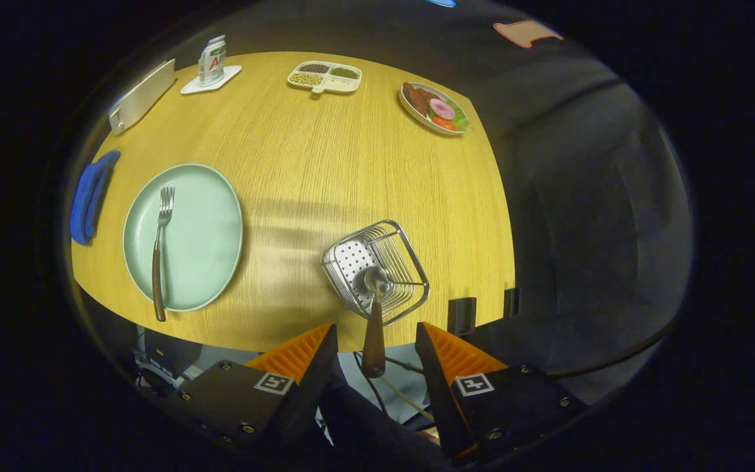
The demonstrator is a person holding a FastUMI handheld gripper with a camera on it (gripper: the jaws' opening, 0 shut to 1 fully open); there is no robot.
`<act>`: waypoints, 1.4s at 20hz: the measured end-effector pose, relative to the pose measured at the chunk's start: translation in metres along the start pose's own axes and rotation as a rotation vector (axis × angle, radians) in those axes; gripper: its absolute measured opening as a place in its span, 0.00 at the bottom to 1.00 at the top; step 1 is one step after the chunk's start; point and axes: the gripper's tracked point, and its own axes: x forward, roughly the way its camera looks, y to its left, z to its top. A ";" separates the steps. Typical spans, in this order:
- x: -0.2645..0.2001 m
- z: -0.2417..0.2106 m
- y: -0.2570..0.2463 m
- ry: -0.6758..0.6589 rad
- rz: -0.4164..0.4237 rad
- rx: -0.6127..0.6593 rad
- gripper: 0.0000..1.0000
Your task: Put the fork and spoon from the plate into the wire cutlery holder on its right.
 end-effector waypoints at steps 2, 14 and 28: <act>-0.011 0.009 0.006 -0.030 -0.012 -0.017 0.74; -0.037 0.038 0.133 -0.122 0.104 -0.150 0.74; -0.003 0.029 0.261 -0.038 0.230 -0.120 0.74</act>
